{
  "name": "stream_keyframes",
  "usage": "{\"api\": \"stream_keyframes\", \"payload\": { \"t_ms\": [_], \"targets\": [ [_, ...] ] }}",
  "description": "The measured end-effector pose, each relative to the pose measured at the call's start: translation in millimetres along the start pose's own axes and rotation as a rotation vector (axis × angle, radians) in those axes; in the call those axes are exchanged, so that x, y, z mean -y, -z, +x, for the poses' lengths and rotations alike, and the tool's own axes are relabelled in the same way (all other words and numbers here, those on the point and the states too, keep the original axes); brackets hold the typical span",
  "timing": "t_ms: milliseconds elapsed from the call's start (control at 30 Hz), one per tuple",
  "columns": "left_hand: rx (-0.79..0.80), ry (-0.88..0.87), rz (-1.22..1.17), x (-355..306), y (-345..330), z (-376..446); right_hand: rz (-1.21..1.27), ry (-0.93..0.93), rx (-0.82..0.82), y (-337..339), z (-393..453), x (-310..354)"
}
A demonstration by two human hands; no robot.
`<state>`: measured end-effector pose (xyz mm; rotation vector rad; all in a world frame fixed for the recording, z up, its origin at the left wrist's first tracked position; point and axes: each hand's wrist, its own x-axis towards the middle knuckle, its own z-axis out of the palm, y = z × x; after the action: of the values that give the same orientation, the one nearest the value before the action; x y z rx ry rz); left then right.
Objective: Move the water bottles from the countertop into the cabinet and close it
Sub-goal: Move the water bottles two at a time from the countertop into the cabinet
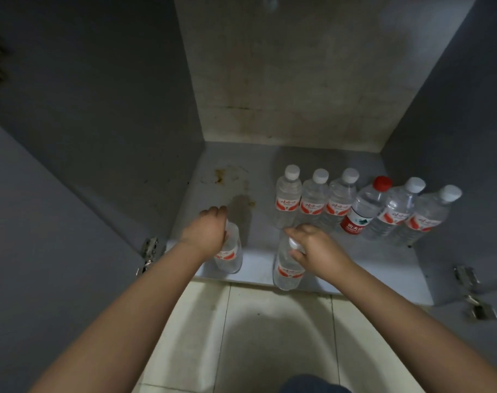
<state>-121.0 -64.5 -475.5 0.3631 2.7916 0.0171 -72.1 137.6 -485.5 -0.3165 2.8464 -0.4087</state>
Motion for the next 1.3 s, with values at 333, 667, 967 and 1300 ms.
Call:
{"api": "stream_keyframes", "payload": {
  "t_ms": [333,667,967,1300],
  "targets": [
    [-0.092,0.068,-0.108,-7,-18,-4,-0.179,0.124,0.044,25,79,32],
    [-0.125,0.129,-0.130,2,-24,-6,-0.254,0.037,-0.048,32,141,28],
    [-0.119,0.140,-0.047,7,-25,-6,-0.395,-0.048,-0.073,26,155,17],
    [-0.103,0.118,-0.025,-3,-24,-6,-0.352,-0.027,-0.026,33,158,14]
  ]
}}
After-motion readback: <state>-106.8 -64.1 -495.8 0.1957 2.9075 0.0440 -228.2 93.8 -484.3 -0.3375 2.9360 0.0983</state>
